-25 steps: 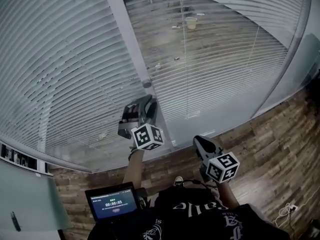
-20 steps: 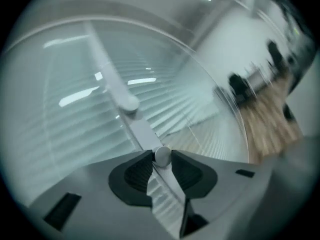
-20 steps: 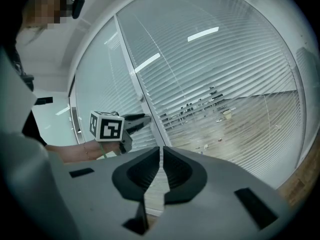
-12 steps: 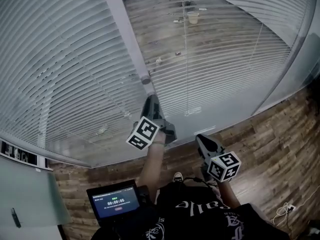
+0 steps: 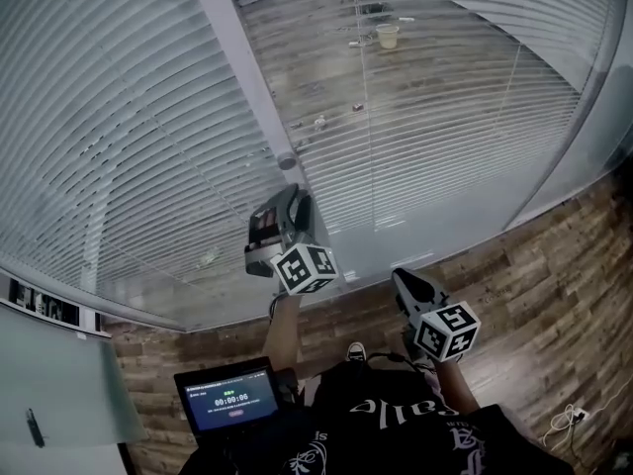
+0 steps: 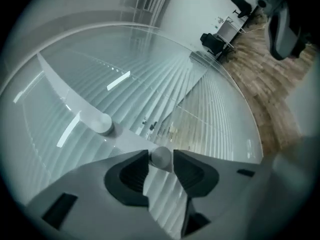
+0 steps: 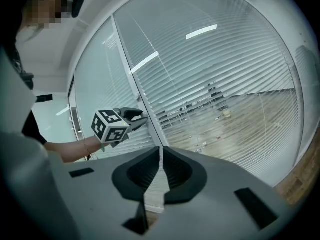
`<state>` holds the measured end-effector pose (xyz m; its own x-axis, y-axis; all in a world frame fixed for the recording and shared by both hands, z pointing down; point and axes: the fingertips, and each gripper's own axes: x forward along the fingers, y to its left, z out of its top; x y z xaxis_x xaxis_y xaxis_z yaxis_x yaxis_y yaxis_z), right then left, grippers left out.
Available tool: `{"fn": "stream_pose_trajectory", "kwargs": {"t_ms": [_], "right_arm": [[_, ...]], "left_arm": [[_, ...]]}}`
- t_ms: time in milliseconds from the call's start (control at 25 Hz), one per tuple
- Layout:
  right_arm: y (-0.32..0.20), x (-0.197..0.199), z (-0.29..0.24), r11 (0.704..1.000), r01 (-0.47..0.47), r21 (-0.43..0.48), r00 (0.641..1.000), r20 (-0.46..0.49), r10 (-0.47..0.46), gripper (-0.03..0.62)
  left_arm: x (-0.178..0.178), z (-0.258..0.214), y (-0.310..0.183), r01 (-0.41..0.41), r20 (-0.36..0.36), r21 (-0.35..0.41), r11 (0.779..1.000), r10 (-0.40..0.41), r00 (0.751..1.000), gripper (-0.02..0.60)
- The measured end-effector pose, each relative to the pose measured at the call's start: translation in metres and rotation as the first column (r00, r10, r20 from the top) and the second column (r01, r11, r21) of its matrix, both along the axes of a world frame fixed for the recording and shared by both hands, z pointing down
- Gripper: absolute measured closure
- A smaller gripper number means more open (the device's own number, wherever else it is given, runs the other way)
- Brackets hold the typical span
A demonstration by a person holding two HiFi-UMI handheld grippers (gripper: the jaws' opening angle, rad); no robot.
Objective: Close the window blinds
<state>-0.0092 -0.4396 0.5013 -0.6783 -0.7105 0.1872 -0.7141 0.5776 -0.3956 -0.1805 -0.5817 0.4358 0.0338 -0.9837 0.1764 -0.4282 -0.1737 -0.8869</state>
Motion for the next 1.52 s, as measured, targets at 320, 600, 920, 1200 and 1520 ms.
{"fn": "stream_pose_trajectory", "kwargs": {"t_ms": [320, 600, 920, 1200, 1520], "right_arm": [[0.002, 0.017, 0.009, 0.999, -0.045, -0.024, 0.999, 0.005, 0.046, 0.559], [-0.008, 0.021, 0.007, 0.999, -0.034, -0.026, 0.999, -0.002, 0.034, 0.559], [0.005, 0.032, 0.015, 0.999, -0.011, -0.044, 1.000, -0.002, 0.011, 0.559], [0.010, 0.017, 0.014, 0.999, 0.003, -0.047, 1.000, -0.011, -0.003, 0.560], [0.009, 0.034, 0.018, 0.998, -0.017, -0.057, 1.000, -0.017, 0.016, 0.560]], "left_arm": [[-0.020, -0.013, 0.008, 0.105, -0.913, 0.020, 0.994, -0.025, 0.407, 0.456], [-0.024, -0.014, -0.003, 0.157, -0.989, -0.031, 0.987, -0.008, -0.146, 0.456], [0.014, -0.005, 0.018, 0.037, -0.043, 0.059, 0.998, -0.035, 0.998, 0.399], [-0.001, -0.006, 0.000, -0.033, 0.023, -0.008, 0.999, 0.033, 0.999, 0.448], [-0.013, -0.024, 0.004, 0.186, -0.973, 0.023, 0.982, -0.021, 0.228, 0.454]]}}
